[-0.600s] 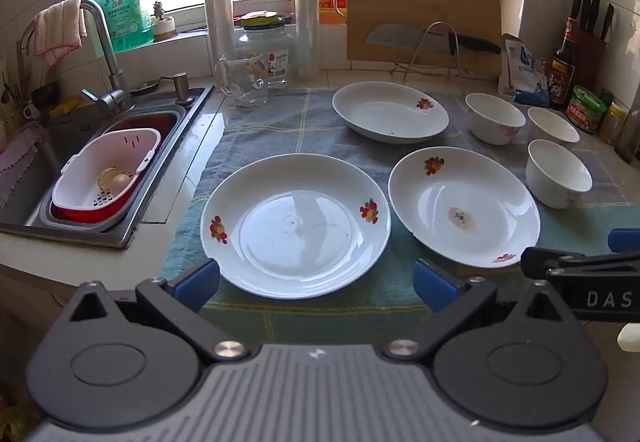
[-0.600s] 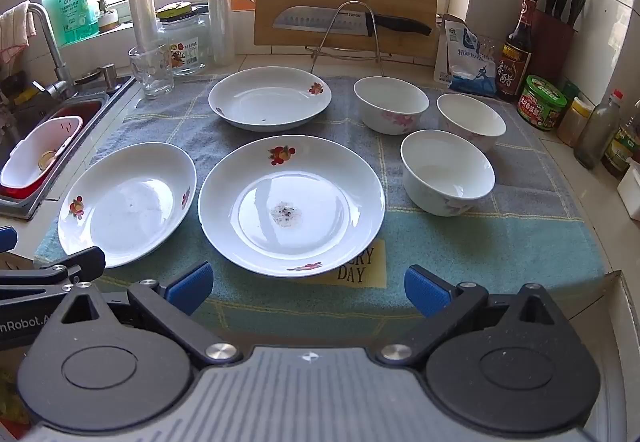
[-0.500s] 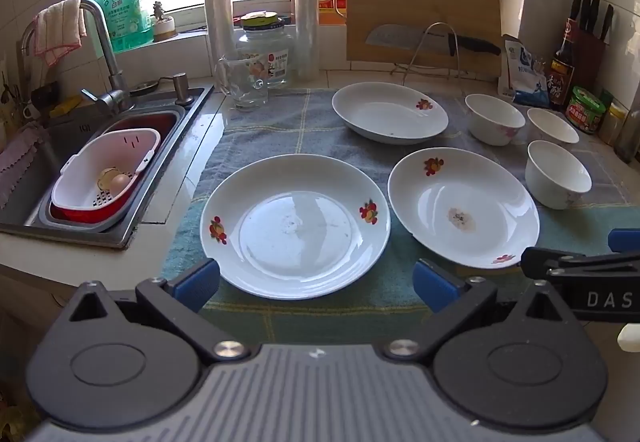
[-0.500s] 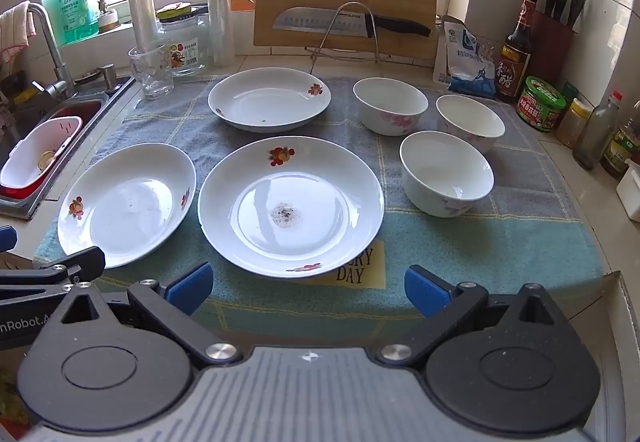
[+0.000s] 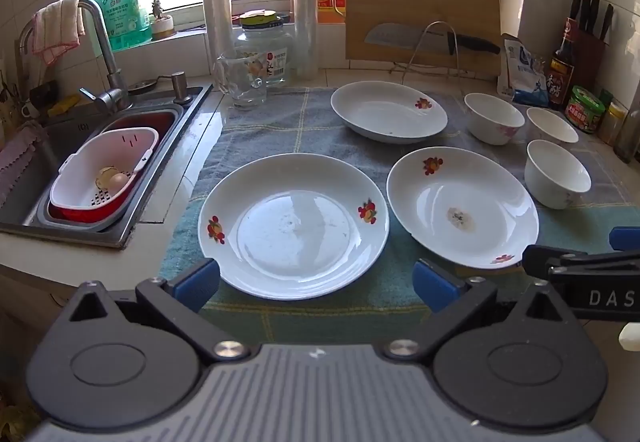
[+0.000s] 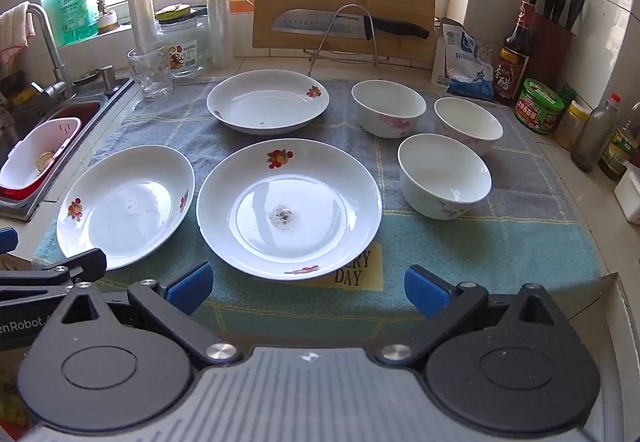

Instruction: Organize plates and bowls

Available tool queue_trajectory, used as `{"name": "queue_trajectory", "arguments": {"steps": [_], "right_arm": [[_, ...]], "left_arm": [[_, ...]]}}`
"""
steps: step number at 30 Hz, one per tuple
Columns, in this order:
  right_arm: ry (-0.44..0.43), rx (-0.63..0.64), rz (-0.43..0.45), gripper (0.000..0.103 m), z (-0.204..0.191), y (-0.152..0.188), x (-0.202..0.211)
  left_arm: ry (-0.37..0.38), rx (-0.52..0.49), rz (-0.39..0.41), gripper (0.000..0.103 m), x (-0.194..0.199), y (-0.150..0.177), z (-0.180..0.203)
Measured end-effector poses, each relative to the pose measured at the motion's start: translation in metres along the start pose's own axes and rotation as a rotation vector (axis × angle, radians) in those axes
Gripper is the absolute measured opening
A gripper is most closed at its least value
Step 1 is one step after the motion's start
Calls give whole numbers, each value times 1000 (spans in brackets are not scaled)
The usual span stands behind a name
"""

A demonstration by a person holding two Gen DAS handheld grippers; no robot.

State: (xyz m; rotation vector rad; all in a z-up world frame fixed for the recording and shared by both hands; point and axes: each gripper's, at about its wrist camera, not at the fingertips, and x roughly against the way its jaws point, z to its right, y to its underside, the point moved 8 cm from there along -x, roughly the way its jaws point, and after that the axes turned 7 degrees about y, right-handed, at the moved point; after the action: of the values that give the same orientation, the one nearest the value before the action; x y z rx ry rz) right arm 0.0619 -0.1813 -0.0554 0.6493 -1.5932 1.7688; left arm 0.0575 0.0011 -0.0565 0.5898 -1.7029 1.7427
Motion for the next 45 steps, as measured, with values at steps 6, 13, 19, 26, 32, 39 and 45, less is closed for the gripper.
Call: {"name": "queue_trajectory", "arguments": {"steps": [6, 13, 19, 26, 32, 39, 45], "right_arm": [[1, 1, 1, 103, 0, 0, 0], [2, -1, 1, 103, 1, -1, 1], [7, 0, 1, 103, 2, 0, 2], [7, 1, 3, 103, 1, 0, 2], [12, 4, 7, 103, 1, -1, 3], [18, 4, 9, 103, 3, -1, 5], [24, 3, 10, 103, 2, -1, 4]], "left_arm": [[-3, -4, 1, 102, 1, -1, 1], [-10, -8, 6, 102, 2, -4, 3], [-10, -7, 7, 102, 3, -4, 3], [-10, -7, 8, 102, 3, -5, 4], [-7, -4, 13, 102, 6, -7, 4], [-2, -5, 15, 102, 8, -9, 5], [3, -8, 19, 102, 7, -9, 6]]}}
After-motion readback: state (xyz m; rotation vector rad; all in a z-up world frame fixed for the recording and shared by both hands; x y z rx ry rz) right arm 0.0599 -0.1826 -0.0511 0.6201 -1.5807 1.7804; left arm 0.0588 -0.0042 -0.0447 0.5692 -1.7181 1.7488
